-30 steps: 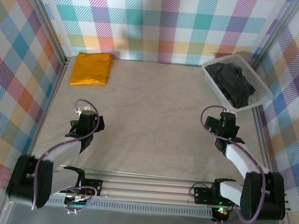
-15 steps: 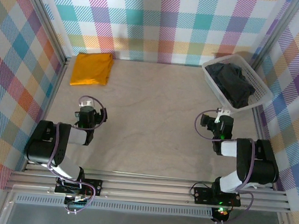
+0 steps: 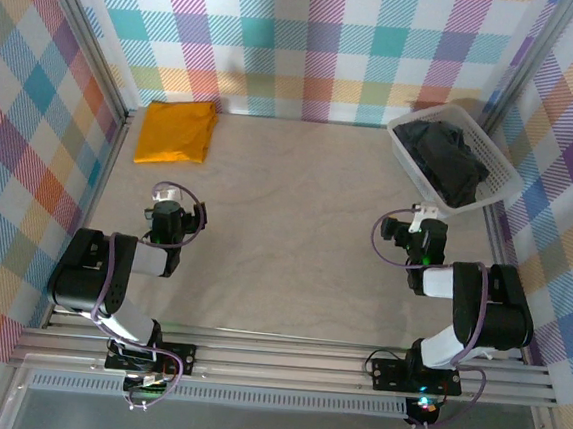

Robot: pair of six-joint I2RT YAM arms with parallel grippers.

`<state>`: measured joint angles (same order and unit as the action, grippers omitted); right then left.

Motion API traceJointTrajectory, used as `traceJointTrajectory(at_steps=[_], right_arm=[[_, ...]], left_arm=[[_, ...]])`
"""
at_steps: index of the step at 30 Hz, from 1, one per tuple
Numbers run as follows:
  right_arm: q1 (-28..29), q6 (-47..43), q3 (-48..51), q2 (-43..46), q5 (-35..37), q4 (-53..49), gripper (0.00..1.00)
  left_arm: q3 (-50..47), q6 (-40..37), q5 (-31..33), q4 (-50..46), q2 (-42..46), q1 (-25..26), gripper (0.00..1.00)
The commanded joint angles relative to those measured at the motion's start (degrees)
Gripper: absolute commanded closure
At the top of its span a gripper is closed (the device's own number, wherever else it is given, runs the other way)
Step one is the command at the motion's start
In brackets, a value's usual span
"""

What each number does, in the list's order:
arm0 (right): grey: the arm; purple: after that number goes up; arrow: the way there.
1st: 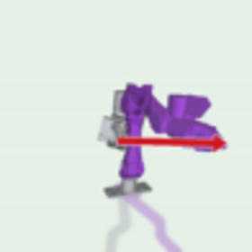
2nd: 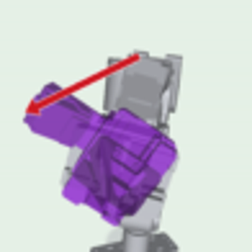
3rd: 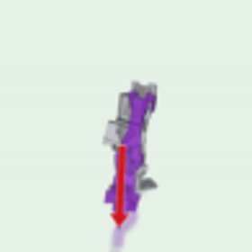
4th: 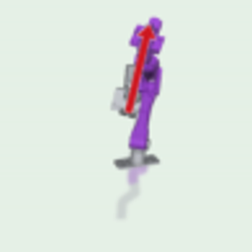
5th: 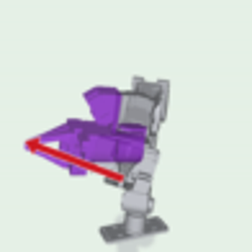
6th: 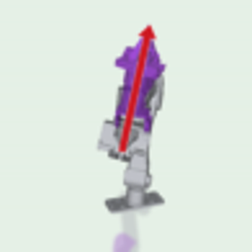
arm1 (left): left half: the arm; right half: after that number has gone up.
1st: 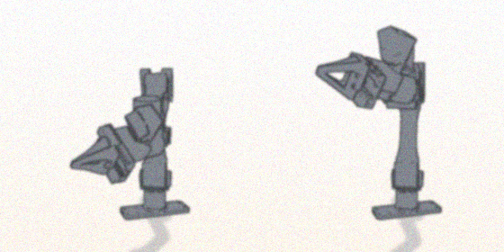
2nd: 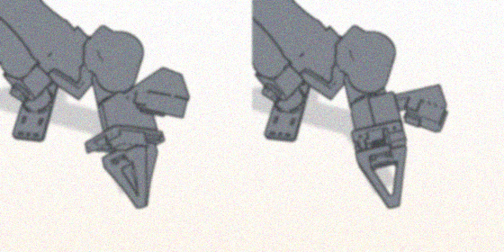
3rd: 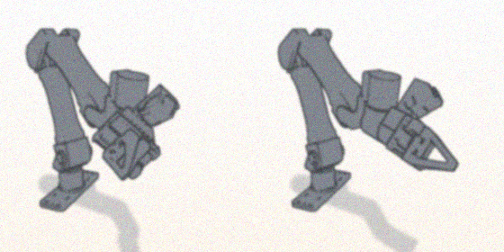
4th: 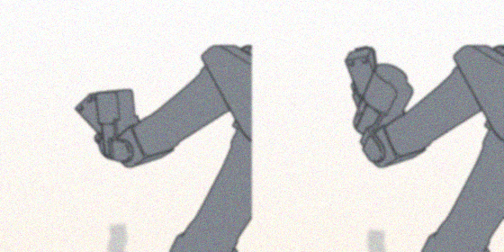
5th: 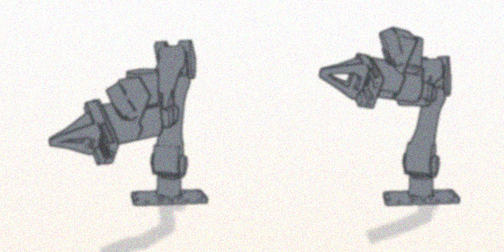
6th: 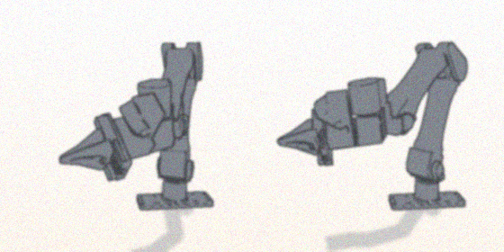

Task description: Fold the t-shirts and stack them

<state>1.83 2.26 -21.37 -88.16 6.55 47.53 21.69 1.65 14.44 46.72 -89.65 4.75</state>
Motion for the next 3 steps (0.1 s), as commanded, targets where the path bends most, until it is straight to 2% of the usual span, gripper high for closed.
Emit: traceJointTrajectory(at_steps=[1, 3], right_arm=[[-0.3, -0.8, -1.6, 0.0, -1.6, 1.5, 0.00], [-0.3, -0.8, -1.2, 0.2, -1.6, 1.8, 0.00]], left_arm=[[1.1, -1.0, 0.0, 1.8, 0.2, 0.3, 0.00], [1.1, -0.9, 0.1, 1.7, 0.2, 0.3, 0.00]])
